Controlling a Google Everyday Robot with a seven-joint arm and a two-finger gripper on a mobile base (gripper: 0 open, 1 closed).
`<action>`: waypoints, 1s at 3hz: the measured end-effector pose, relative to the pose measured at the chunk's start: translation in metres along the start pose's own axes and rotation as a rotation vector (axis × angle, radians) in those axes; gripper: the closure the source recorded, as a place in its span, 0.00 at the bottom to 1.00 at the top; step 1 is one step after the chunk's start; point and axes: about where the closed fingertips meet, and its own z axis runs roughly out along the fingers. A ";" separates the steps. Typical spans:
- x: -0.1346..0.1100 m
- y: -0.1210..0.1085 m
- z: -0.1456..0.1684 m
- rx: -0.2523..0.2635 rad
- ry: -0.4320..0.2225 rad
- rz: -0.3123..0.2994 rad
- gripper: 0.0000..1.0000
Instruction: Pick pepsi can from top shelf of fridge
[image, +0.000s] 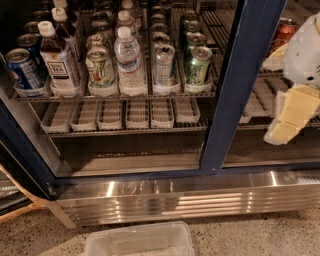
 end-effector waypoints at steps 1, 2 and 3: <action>-0.038 -0.002 0.056 -0.097 -0.098 -0.055 0.00; -0.083 0.003 0.110 -0.193 -0.196 -0.118 0.00; -0.126 0.015 0.147 -0.231 -0.285 -0.175 0.00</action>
Offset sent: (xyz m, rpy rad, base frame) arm 0.0674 0.1661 -0.1308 0.3070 0.1751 0.3341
